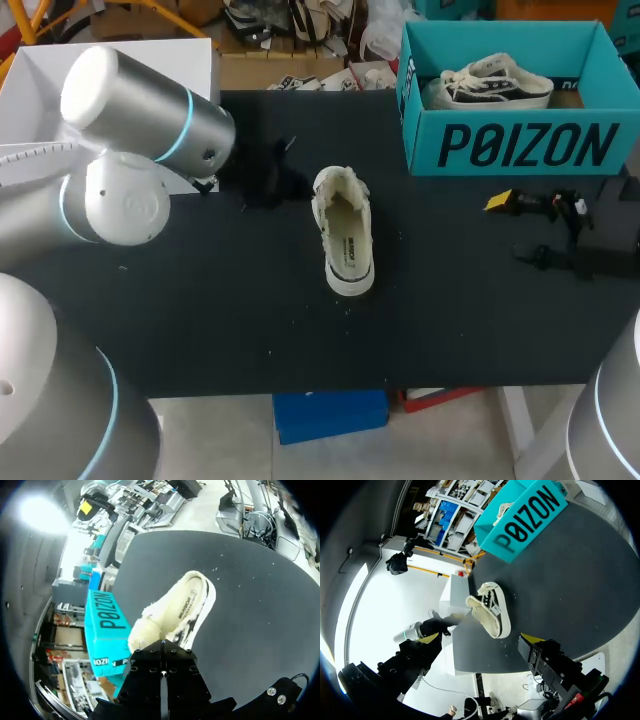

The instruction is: Take the shoe out of the shoebox, open the shoe tongue, remove and reinsert the insole, then place the shoe into the shoebox

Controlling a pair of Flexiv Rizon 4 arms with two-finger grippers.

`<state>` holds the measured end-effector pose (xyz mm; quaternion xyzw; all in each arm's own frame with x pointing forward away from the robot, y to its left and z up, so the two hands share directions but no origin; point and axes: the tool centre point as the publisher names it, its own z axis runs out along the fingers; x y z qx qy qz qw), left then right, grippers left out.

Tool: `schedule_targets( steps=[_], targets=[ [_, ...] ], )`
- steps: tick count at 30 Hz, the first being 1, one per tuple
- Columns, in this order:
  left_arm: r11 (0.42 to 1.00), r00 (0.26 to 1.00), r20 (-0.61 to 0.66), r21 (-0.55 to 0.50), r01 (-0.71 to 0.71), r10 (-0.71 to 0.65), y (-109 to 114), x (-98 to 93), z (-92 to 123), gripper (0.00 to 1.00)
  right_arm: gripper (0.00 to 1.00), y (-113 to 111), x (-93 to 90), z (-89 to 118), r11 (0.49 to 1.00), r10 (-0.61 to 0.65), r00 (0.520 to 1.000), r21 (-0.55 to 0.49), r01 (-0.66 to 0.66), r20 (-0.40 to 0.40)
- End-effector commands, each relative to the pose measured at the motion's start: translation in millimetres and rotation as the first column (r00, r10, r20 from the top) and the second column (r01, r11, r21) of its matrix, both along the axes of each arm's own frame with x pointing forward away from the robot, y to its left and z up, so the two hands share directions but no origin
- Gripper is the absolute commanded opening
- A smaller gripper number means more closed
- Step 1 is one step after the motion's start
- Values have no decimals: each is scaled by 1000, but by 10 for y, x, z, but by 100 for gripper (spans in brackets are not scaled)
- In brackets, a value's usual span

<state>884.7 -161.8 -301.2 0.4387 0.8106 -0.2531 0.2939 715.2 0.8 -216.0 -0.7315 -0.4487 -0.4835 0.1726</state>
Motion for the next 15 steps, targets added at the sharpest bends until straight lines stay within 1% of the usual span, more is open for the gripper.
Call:
schedule_targets(
  steps=[1,5,10,15],
  targets=[
    [970,986,79,-206,-128,147,52,175,-80,0,100,15,14,-2,1000,-1,1000,-2,1,-2],
    [965,978,94,-205,-164,186,34,380,-82,0,100,15,14,-2,1000,-1,1000,-2,1,-2],
    [971,979,97,-180,-161,180,-72,604,-142,0,100,15,14,-2,1000,-1,1000,-2,1,-2],
    [976,985,91,-176,-129,146,-209,678,-158,0,100,15,14,-2,1000,-1,1000,-2,1,-2]
  ],
)
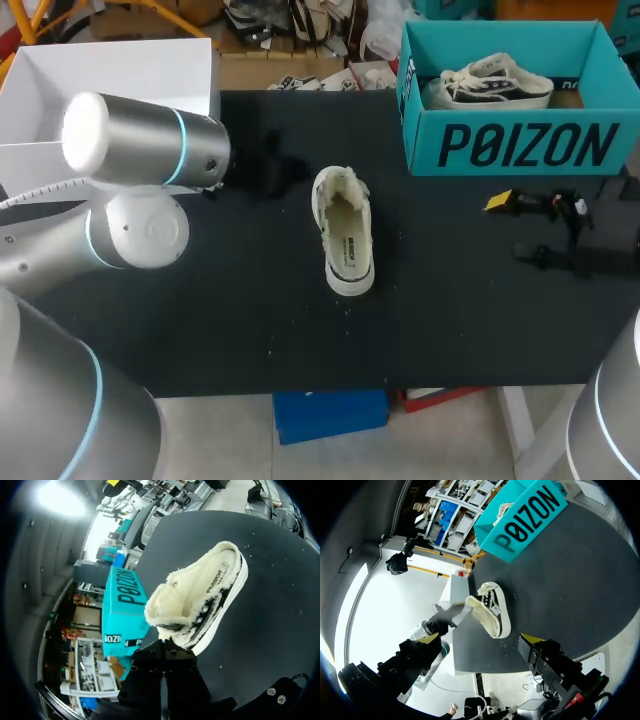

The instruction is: Take the shoe out of the shoebox, open the shoe tongue, remove and reinsert the insole, then place the shoe into the shoebox

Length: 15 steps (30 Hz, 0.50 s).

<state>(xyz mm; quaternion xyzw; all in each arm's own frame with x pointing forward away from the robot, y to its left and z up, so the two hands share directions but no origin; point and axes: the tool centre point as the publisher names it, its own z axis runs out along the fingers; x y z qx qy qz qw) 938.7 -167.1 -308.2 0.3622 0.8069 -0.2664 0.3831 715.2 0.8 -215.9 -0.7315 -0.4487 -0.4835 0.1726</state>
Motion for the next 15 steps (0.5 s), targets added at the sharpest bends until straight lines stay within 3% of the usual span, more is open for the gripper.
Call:
schedule_targets(
  steps=[1,7,15],
  targets=[
    [999,999,6,-28,32,-31,-190,131,-89,0,100,15,14,-2,1000,-1,1000,-2,1,-2],
    [997,997,-18,-24,76,-77,-257,-12,-89,0,100,15,14,-2,1000,-1,1000,-2,1,-2],
    [991,989,-72,-17,130,-131,-209,-426,-217,0,100,15,14,-2,1000,-1,1000,-2,1,-2]
  ],
)
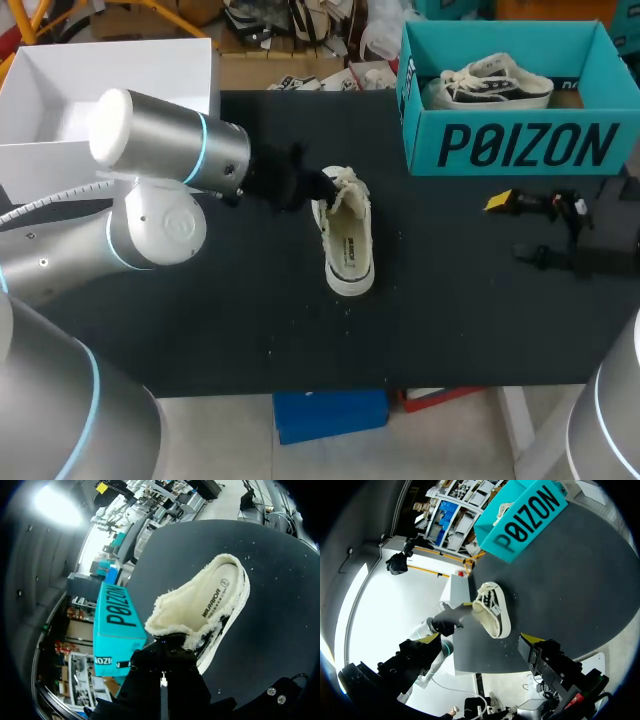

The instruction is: Take the shoe out of the shoebox, open the shoe tongue, remove and reinsert the insole, then place the shoe into the shoebox

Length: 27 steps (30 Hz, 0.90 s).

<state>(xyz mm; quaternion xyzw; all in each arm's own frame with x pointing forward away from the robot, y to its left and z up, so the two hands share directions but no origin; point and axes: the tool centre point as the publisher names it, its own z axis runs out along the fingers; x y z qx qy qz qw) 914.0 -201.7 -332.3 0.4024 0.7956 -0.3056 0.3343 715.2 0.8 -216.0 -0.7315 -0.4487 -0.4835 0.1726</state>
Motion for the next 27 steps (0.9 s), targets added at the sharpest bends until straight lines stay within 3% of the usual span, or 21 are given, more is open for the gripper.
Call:
schedule_targets(
  steps=[1,9,15,27],
  targets=[
    [1000,1000,-4,-7,6,-6,141,-219,11,0,100,15,14,-2,1000,-1,1000,-2,1,-2],
    [998,999,-15,29,48,-47,237,-381,16,0,100,15,14,-2,1000,-1,1000,-2,1,-2],
    [999,999,48,32,7,-9,323,-235,222,0,100,15,14,-2,1000,-1,1000,-2,1,-2],
    [998,997,76,56,9,-13,65,144,183,0,100,15,14,-2,1000,-1,1000,-2,1,-2]
  ],
)
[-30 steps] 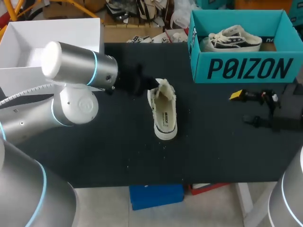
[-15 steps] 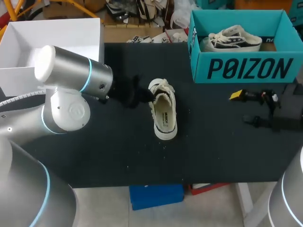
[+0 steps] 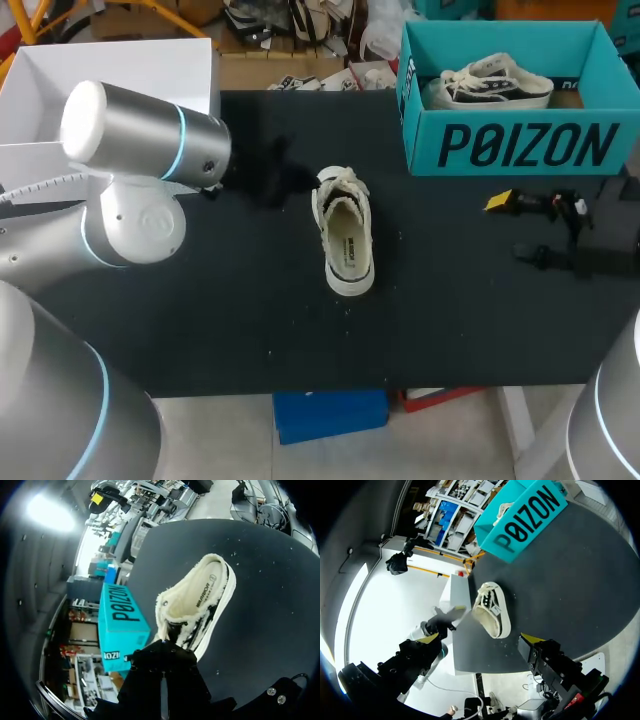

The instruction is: Take the shoe out of the shoebox, open the shoe tongue, remove and reinsert the insole, then place the shoe into the shoebox

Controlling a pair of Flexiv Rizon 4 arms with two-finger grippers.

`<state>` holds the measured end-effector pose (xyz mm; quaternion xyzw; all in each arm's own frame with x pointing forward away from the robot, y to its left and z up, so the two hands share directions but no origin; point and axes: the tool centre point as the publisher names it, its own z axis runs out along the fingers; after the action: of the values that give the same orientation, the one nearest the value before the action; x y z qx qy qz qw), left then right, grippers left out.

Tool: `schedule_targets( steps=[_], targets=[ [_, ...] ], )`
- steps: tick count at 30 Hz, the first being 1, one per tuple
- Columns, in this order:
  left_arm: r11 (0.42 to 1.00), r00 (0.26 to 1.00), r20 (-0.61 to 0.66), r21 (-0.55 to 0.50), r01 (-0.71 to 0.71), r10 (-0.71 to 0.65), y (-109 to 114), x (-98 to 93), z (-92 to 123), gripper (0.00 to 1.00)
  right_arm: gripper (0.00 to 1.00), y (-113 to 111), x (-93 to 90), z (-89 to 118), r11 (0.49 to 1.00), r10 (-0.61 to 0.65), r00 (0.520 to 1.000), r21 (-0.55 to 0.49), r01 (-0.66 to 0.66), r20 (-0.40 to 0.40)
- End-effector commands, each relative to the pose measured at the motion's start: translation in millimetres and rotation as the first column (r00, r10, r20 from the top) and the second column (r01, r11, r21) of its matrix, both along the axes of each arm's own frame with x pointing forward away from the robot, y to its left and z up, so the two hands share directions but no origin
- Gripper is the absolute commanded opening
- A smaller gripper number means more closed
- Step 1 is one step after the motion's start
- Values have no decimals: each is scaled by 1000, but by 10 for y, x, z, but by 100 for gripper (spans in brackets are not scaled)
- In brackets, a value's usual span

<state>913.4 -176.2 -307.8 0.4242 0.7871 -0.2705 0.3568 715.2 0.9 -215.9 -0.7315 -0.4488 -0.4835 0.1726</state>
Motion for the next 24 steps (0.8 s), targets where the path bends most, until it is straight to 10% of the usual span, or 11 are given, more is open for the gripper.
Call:
schedule_targets(
  steps=[1,24],
  targets=[
    [1000,1000,-9,10,14,-14,-216,148,-70,0,100,15,14,-2,1000,-1,1000,-2,1,-2],
    [992,988,-113,58,111,-104,-321,-210,-363,0,100,15,14,-2,1000,-1,1000,-2,1,-2]
  ],
)
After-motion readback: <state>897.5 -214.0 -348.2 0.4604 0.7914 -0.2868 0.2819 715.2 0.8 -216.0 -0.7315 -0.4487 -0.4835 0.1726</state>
